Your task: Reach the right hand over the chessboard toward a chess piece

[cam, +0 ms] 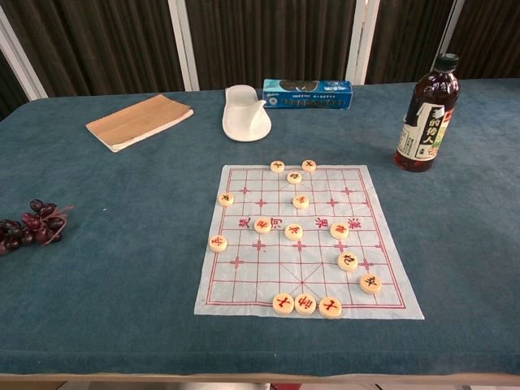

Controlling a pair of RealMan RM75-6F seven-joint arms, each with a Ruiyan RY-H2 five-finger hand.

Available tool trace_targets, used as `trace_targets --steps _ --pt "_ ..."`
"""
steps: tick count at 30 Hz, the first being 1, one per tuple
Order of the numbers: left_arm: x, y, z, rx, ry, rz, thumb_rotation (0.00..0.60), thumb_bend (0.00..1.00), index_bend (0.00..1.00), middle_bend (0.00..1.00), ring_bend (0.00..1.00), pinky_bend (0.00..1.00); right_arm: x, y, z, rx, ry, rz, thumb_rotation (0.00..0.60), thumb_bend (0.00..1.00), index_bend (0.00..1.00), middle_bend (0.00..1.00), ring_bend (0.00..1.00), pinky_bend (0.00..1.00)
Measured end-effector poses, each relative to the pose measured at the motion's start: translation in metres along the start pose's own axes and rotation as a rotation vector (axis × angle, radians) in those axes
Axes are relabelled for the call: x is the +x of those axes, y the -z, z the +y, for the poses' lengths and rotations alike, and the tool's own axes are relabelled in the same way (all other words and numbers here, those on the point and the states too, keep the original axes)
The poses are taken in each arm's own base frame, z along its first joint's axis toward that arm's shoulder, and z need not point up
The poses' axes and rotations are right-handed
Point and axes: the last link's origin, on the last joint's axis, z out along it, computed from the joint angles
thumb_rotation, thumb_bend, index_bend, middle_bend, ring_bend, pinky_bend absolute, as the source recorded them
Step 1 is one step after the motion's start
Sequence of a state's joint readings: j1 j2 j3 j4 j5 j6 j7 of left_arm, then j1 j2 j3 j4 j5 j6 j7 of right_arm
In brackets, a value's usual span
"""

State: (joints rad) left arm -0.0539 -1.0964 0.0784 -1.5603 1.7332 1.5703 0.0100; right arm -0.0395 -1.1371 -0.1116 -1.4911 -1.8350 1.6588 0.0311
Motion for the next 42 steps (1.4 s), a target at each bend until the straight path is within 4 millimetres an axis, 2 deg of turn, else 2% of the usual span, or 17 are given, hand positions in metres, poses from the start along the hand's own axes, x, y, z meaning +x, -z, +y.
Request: trace_targets --steps 6,12,17,21,25,28,36,38,42 --pt "0.000 0.001 0.000 0.003 0.005 -0.002 0.600 0.44 0.00 0.00 0.00 0.00 -0.003 -0.004 -0.001 0.009 0.006 -0.009 0.600 0.24 0.00 0.00 0.00 0.00" --pt "-0.001 -0.003 -0.002 0.005 0.017 -0.008 0.600 0.44 0.00 0.00 0.00 0.00 -0.007 -0.026 -0.002 0.040 0.028 -0.015 0.600 0.24 0.00 0.00 0.00 0.00" --pt "-0.001 -0.006 -0.004 0.014 0.024 -0.012 0.600 0.44 0.00 0.00 0.00 0.00 -0.005 -0.077 -0.016 0.136 0.063 -0.029 0.600 0.25 0.02 0.00 0.00 0.00" --pt "0.001 -0.007 -0.006 0.025 0.026 -0.007 0.600 0.43 0.00 0.00 0.00 0.00 -0.006 -0.127 -0.035 0.206 0.082 -0.068 0.600 0.25 0.15 0.00 0.00 0.00" --pt "0.002 -0.007 -0.007 0.026 0.033 -0.004 0.600 0.44 0.00 0.00 0.00 0.00 -0.008 -0.188 -0.067 0.286 0.104 -0.119 0.600 0.26 0.23 0.00 0.00 0.00" --pt "0.002 -0.007 -0.008 0.027 0.034 -0.004 0.600 0.44 0.00 0.00 0.00 0.00 -0.007 -0.223 -0.095 0.328 0.109 -0.124 0.600 0.26 0.27 0.00 0.00 0.00" --pt "0.009 -0.006 -0.015 0.033 0.072 0.009 0.600 0.44 0.00 0.00 0.00 0.00 -0.022 -0.269 -0.138 0.350 0.149 -0.150 0.600 0.30 0.34 0.00 0.00 0.00" --pt "0.010 -0.005 -0.017 0.036 0.072 0.013 0.600 0.44 0.00 0.00 0.00 0.00 -0.028 -0.281 -0.149 0.348 0.170 -0.166 0.600 0.34 0.36 0.00 0.00 0.00" --pt "0.011 -0.005 -0.017 0.036 0.069 0.017 0.600 0.44 0.00 0.00 0.00 0.00 -0.043 -0.302 -0.167 0.347 0.214 -0.197 0.600 0.36 0.39 0.00 0.00 0.00"
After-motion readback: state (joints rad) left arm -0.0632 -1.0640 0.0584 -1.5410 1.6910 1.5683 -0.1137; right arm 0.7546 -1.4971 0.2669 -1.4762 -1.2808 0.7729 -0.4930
